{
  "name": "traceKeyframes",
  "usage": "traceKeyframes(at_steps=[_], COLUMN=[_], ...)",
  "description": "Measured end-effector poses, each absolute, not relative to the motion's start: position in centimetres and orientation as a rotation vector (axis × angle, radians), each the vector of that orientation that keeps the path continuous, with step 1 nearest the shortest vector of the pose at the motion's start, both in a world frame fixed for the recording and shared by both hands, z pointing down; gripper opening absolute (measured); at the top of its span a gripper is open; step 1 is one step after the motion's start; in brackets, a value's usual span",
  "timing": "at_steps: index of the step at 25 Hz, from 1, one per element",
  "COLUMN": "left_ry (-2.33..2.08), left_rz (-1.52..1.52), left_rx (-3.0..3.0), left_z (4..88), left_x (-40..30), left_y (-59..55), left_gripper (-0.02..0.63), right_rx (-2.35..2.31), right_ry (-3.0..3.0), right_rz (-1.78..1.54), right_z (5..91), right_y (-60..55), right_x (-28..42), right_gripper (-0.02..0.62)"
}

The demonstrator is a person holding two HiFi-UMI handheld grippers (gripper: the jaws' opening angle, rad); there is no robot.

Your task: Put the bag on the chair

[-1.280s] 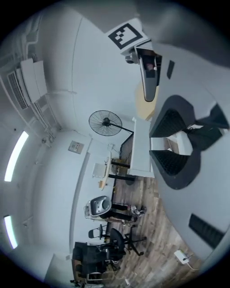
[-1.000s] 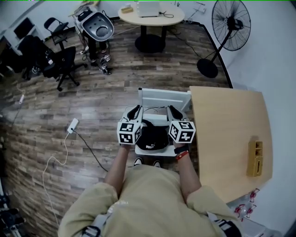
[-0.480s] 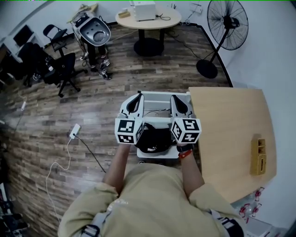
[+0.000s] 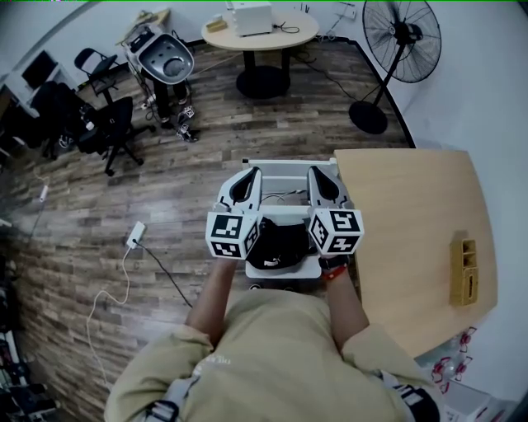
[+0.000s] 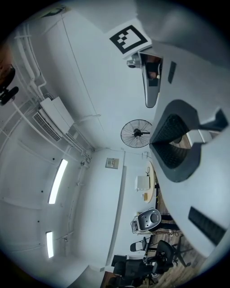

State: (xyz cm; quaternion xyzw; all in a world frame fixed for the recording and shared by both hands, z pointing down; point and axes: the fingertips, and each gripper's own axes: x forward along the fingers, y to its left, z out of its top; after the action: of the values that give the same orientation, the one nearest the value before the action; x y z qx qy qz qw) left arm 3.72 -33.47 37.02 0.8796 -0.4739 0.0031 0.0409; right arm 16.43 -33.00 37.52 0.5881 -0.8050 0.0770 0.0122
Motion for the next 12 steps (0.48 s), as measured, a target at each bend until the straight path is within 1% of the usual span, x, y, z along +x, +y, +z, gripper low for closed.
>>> traceKeyframes(at_steps=[6,12], left_ry=[-1.343,-1.325], left_rz=[-0.111,0.057], left_rx=[2.663,2.650], left_z=[37.2,40.5], left_x=[5.5,8.9], left_y=[-31.9,-30.5], left_gripper=[0.018,0.018], right_rx=[1.835,1.840], right_ry=[-2.497,-2.473], right_rz=[0.238,0.272], right_z=[37.9,39.0], right_y=[-31.6,-29.7], right_x=[17.9,20.9], right_gripper=[0.021,0.021])
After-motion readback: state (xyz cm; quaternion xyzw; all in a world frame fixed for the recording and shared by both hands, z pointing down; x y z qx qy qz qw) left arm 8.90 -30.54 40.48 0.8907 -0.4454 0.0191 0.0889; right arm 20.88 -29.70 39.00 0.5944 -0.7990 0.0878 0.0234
